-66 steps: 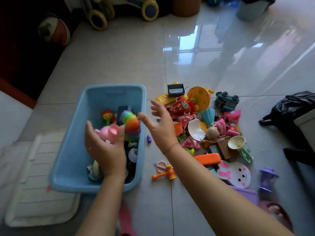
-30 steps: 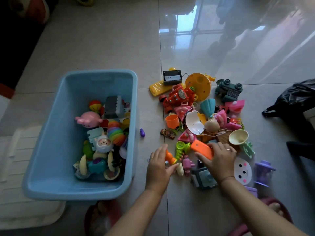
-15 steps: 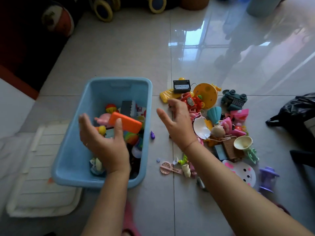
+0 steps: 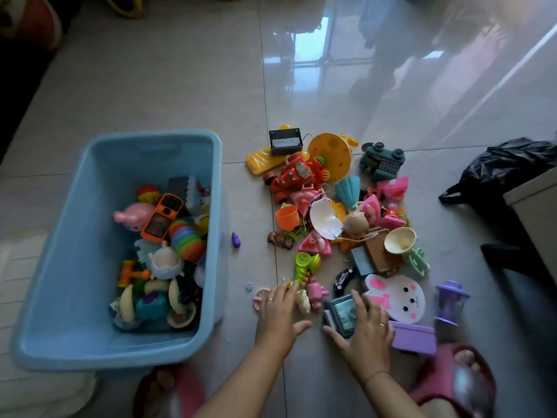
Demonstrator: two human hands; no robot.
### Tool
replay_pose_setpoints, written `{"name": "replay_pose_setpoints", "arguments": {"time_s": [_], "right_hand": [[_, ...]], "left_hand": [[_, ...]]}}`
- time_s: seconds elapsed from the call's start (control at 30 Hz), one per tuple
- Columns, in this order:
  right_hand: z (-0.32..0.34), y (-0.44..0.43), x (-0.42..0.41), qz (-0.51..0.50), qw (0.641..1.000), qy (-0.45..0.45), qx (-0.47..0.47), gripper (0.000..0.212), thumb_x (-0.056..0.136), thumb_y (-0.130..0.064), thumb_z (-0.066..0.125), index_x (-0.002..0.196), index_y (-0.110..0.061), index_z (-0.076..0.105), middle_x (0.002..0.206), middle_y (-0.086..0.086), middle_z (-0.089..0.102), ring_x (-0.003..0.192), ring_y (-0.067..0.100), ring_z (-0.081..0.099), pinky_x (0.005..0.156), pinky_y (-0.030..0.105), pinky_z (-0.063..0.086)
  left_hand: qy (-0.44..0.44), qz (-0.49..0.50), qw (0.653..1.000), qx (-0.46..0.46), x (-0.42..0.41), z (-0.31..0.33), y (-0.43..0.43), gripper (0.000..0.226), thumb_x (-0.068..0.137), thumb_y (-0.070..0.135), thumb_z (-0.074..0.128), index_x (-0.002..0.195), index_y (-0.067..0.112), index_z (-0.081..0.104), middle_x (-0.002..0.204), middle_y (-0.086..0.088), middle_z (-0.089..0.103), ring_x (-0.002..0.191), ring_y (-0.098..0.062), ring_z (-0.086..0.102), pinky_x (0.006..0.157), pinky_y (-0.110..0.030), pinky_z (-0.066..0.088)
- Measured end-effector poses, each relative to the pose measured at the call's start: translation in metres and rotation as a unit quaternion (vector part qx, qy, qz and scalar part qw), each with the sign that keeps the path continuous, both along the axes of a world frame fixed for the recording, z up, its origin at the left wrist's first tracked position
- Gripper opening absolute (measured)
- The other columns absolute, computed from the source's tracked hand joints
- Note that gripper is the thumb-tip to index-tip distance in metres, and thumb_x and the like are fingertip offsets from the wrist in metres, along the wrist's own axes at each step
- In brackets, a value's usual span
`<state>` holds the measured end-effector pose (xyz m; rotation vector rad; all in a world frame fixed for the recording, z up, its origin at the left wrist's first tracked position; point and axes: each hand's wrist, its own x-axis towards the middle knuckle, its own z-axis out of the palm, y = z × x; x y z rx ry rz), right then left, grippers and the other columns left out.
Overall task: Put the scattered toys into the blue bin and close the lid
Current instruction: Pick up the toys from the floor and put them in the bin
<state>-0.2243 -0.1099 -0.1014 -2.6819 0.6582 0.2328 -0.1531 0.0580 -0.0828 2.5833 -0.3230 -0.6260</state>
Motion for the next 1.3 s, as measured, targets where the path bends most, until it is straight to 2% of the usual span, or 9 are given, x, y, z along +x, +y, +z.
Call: {"name": "replay_pose_setpoints", "arguments": {"time_s": [0.23,0.37,0.47,0.67,0.8,0.93,1.07,1.13,1.3], "right_hand": [[-0.009,0.017,0.001,0.010,1.000,-0.009,0.011,0.109,0.040,-0.057,0.086,0.132,-0.023,0.039,0.117,0.015,0.059,0.099,0.036,0.061,0.073,0.048,0.051],[-0.010,0.016,0.001,-0.025,0.998,-0.032,0.038,0.095,0.053,-0.062,0.072,0.133,-0.023,0.038,0.116,0.016,0.059,0.099,0.038,0.059,0.075,0.048,0.051],[-0.004,0.013,0.002,-0.047,0.995,-0.065,0.051,0.089,0.059,-0.066,0.055,0.134,-0.022,0.037,0.119,0.017,0.058,0.103,0.039,0.057,0.082,0.050,0.049],[0.041,0.025,0.031,-0.137,0.967,-0.177,0.120,0.093,0.062,-0.070,0.052,0.137,-0.017,0.036,0.126,0.018,0.051,0.115,0.036,0.046,0.096,0.049,0.040],[0.099,0.047,0.093,-0.150,0.921,-0.287,0.218,0.088,0.066,-0.065,0.060,0.139,-0.027,0.029,0.129,0.010,0.044,0.121,0.028,0.043,0.101,0.049,0.040],[0.159,0.100,0.158,-0.038,0.897,-0.333,0.288,0.085,0.072,-0.063,0.062,0.141,-0.033,0.024,0.134,0.002,0.038,0.123,0.018,0.038,0.099,0.047,0.042],[0.190,0.168,0.203,0.075,0.881,-0.349,0.310,0.082,0.074,-0.056,0.066,0.141,-0.026,0.029,0.130,0.003,0.042,0.119,0.017,0.040,0.100,0.042,0.041],[0.194,0.193,0.222,0.106,0.877,-0.342,0.322,0.080,0.075,-0.050,0.067,0.141,-0.021,0.031,0.132,0.007,0.043,0.122,0.022,0.040,0.103,0.044,0.037],[0.169,0.195,0.258,0.144,0.900,-0.257,0.320,0.075,0.086,-0.034,0.061,0.147,-0.019,0.020,0.151,0.012,0.021,0.137,0.028,0.024,0.113,0.048,0.025]], "left_hand": [[-0.033,-0.036,0.999,0.024,0.009,-0.015,-0.016,0.081,0.078,0.039,0.068,0.146,0.026,0.025,0.150,0.006,0.028,0.139,-0.016,0.020,0.113,-0.031,0.016],[-0.085,-0.032,0.996,0.018,0.007,-0.019,-0.016,0.071,0.053,0.038,0.085,0.118,0.024,0.060,0.121,0.002,0.060,0.116,-0.021,0.054,0.096,-0.036,0.044],[-0.123,-0.010,0.992,0.021,0.006,-0.018,-0.013,0.068,0.032,0.043,0.090,0.094,0.026,0.066,0.100,0.006,0.066,0.097,-0.018,0.064,0.085,-0.034,0.052],[-0.137,0.109,0.980,-0.096,0.007,0.011,0.003,0.054,0.061,0.033,0.083,0.107,0.015,0.062,0.099,-0.001,0.067,0.090,-0.020,0.064,0.085,-0.026,0.044],[-0.245,0.195,0.925,-0.213,0.019,0.089,0.019,0.058,0.076,0.046,0.064,0.120,0.010,0.057,0.111,0.000,0.063,0.103,-0.010,0.056,0.089,-0.019,0.044],[-0.349,0.331,0.834,-0.269,0.057,0.156,0.052,0.058,0.078,0.045,0.066,0.123,0.010,0.054,0.117,0.002,0.059,0.108,-0.008,0.055,0.091,-0.009,0.042],[-0.349,0.438,0.785,-0.263,0.125,0.172,0.114,0.060,0.078,0.042,0.070,0.127,0.013,0.050,0.123,-0.010,0.060,0.112,-0.022,0.059,0.100,-0.031,0.043],[-0.330,0.451,0.799,-0.221,0.157,0.174,0.139,0.059,0.080,0.032,0.070,0.129,0.007,0.049,0.126,-0.011,0.059,0.115,-0.025,0.056,0.095,-0.022,0.037],[-0.256,0.414,0.860,-0.154,0.196,0.167,0.161,0.066,0.087,0.039,0.060,0.141,0.011,0.035,0.143,-0.010,0.043,0.130,-0.023,0.041,0.106,-0.034,0.034]]}}
